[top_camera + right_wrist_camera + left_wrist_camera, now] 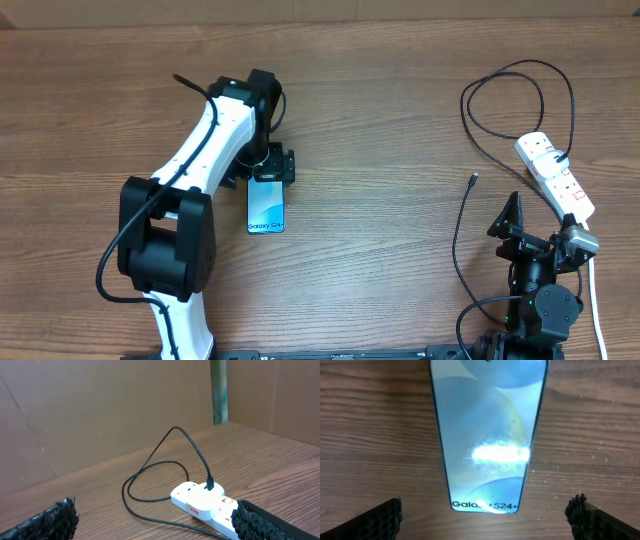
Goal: Plug charger to phone and switch on socket
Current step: 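Move the left gripper forward over the phone and lower onto it, then close the left gripper on the phone's top edge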
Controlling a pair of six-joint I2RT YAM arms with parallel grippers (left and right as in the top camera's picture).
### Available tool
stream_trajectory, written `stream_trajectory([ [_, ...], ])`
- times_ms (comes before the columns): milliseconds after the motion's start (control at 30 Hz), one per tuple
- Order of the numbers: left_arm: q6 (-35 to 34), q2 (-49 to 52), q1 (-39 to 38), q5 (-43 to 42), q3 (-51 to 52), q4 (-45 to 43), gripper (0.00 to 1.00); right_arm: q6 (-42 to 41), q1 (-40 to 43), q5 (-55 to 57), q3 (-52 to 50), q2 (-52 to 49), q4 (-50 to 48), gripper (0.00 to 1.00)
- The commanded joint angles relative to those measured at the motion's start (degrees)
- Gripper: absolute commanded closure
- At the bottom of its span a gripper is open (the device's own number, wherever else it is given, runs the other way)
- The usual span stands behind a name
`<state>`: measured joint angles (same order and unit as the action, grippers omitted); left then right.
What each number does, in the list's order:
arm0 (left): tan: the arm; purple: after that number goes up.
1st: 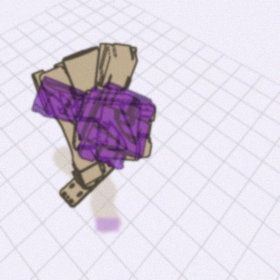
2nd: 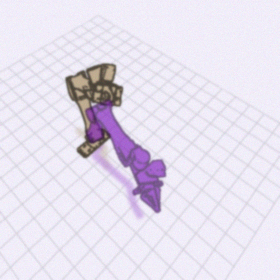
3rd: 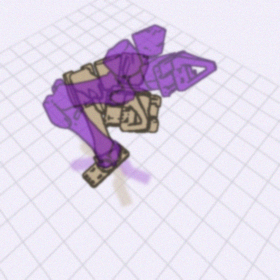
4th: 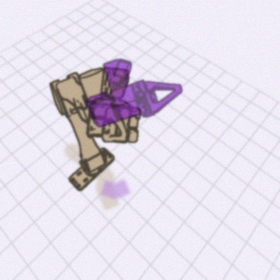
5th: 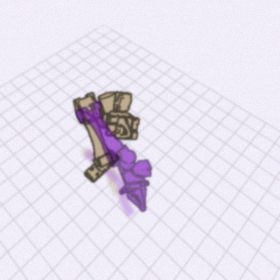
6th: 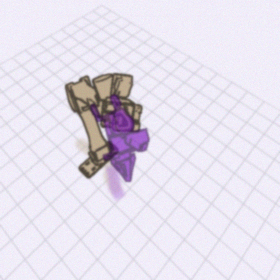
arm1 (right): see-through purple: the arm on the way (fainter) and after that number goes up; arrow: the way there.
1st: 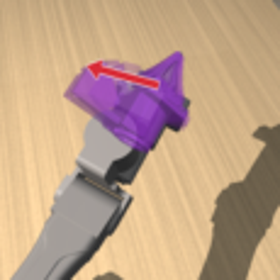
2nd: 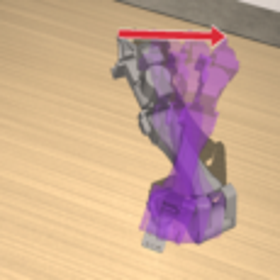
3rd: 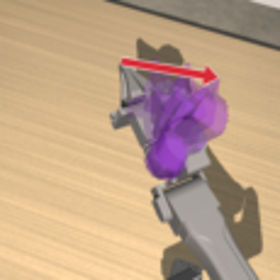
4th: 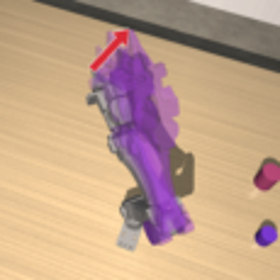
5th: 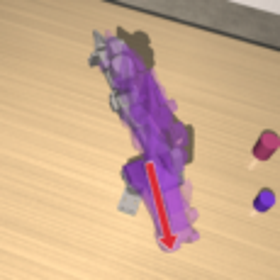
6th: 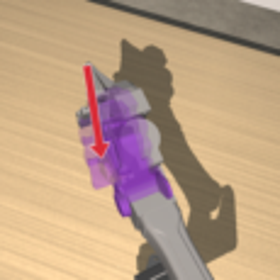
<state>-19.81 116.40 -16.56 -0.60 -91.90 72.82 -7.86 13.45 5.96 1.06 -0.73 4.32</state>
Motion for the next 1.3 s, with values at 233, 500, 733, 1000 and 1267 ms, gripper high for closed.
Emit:
stream_trajectory([
  [233, -2.1, -7.3, -2.2, -0.3, 0.4, 1.1, 0.01, 0.7, -0.3, -0.3, -0.6, 0.5, -0.2, 0.00],
  [500, -4.2, -23.7, -4.6, 3.6, 7.3, -2.0, 0.00, 0.7, -0.3, -0.3, -0.6, 0.5, -0.2, 0.00],
  [733, -4.2, -29.6, -3.0, 3.6, 18.8, -11.8, 0.00, 0.7, -0.3, -0.3, -0.6, 0.5, -0.2, 0.00],
  [1000, -5.8, -24.3, -2.8, 4.2, 20.5, -15.8, 0.00, 0.7, -0.3, -0.3, -0.6, 0.5, -0.2, 0.00],
  [1267, -7.3, -14.8, -0.4, 3.4, 20.4, -17.6, 0.00, 0.7, -0.3, -0.3, -0.6, 0.5, -0.2, 0.00],
])
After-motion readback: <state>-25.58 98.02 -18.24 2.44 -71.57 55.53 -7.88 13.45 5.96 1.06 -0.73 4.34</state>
